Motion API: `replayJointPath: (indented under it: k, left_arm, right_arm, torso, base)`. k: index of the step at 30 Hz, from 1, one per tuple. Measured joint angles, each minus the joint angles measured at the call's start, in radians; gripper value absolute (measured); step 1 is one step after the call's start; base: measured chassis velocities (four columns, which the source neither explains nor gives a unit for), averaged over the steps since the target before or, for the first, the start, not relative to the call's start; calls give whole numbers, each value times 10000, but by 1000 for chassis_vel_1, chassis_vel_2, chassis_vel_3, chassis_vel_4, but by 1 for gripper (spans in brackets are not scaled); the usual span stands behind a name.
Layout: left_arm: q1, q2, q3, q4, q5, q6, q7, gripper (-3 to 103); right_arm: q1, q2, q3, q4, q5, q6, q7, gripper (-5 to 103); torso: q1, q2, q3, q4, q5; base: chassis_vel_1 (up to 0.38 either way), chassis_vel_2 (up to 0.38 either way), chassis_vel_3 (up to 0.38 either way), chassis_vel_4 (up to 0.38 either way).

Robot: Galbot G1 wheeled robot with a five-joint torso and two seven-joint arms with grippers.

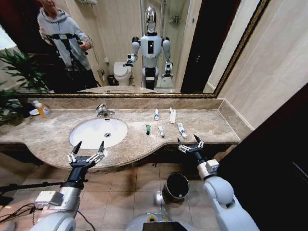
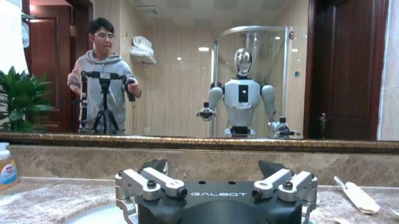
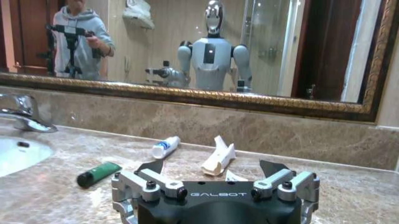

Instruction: Pick up the trash from the sink and place it in the trash bin.

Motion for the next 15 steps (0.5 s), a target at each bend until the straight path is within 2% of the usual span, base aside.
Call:
replayJointPath:
  k: [6,15]
  left_arm:
    - [0,0,0,0,0,0,0,100]
    - [0,0,0,0,0,0,0,100]
  right_arm:
    - [1546,-275,-658,-1521,343,-240,127,100]
    - [2624,-191,-837,-3418,267,-153,42,100]
  torso:
    - [1,0,1,1,-1]
    - [1,0,1,1,-1]
  base:
    - [0,0,0,0]
    - [0,0,0,0]
